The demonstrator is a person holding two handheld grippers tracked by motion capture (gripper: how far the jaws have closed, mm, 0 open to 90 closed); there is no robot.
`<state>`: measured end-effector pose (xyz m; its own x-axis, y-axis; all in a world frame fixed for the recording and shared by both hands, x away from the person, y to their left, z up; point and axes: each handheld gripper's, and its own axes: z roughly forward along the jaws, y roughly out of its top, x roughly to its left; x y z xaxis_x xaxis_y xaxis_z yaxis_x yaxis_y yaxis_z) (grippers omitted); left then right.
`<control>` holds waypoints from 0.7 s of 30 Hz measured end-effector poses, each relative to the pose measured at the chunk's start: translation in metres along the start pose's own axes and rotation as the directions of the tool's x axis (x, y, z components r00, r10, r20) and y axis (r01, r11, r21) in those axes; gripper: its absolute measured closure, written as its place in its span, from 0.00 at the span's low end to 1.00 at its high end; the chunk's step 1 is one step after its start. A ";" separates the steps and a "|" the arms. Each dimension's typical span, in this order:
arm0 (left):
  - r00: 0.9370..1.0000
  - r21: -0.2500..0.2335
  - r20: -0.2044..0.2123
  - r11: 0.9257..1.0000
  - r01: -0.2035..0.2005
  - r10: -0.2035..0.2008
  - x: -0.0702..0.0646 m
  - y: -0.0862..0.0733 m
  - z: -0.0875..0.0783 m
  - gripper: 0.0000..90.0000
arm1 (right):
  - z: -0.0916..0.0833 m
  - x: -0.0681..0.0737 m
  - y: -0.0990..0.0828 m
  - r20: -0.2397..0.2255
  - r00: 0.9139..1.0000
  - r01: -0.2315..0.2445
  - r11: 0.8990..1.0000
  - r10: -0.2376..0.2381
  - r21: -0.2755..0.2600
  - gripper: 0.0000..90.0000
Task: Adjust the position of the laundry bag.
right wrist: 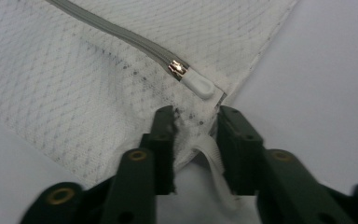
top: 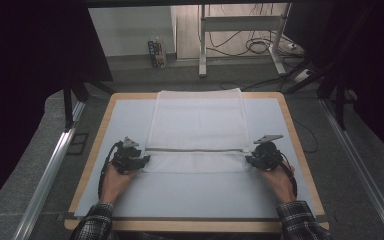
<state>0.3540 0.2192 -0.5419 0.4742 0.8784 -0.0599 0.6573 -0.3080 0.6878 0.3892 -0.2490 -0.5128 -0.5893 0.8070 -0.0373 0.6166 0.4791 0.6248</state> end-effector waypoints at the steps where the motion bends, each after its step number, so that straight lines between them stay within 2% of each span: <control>1: 1.000 0.005 0.002 1.000 -0.011 0.011 -0.002 0.001 0.000 0.64 | 0.000 0.000 0.000 -0.002 1.000 0.001 1.000 -0.001 0.003 0.79; 2: 1.000 0.005 0.002 1.000 -0.011 0.011 -0.002 0.001 0.000 0.68 | 0.000 0.000 0.000 -0.002 1.000 0.001 1.000 -0.001 0.003 0.79; 3: 1.000 0.013 0.001 1.000 -0.027 0.027 -0.006 0.002 0.000 0.73 | 0.000 0.002 0.001 -0.007 1.000 0.006 1.000 -0.006 0.010 0.85; 4: 1.000 0.013 0.001 1.000 -0.027 0.027 -0.006 0.002 0.000 0.78 | 0.000 0.002 0.001 -0.007 1.000 0.006 1.000 -0.006 0.010 0.85; 5: 0.999 0.024 -0.005 0.999 -0.043 0.043 -0.010 0.004 0.001 0.78 | 0.000 0.003 0.001 -0.007 1.000 0.010 1.000 -0.010 0.011 0.87; 6: 0.999 0.035 -0.010 0.998 -0.053 0.053 -0.011 0.006 0.001 0.82 | 0.000 0.004 0.002 -0.008 1.000 0.020 1.000 -0.020 0.016 0.89; 8: 0.999 0.044 -0.007 0.998 -0.043 0.043 -0.012 0.007 0.001 0.89 | 0.000 0.005 0.003 -0.002 1.000 0.031 0.999 -0.030 0.019 0.95; 10: 1.000 0.039 0.015 0.999 -0.001 0.000 -0.009 0.008 0.002 0.96 | -0.001 0.006 0.003 0.005 0.999 0.036 0.999 -0.036 0.018 0.97; 14: 1.000 0.035 0.022 0.999 0.001 -0.002 -0.008 0.008 0.002 0.99 | -0.001 0.006 0.003 0.007 0.999 0.049 0.999 -0.049 0.020 0.97; 17: 1.000 0.035 0.015 0.999 -0.020 0.020 -0.009 0.008 0.000 0.99 | -0.003 0.007 0.003 0.010 0.998 0.061 0.998 -0.061 0.022 0.97; 21: 0.999 0.030 0.028 0.999 -0.021 0.021 -0.008 0.009 -0.003 0.99 | -0.006 0.008 0.004 0.019 0.997 0.080 0.997 -0.080 0.018 0.97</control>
<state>0.3539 0.2101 -0.5333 0.5036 0.8614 -0.0657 0.6641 -0.3374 0.6671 0.3835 -0.2427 -0.5062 -0.6271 0.7722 -0.1021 0.5766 0.5484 0.6057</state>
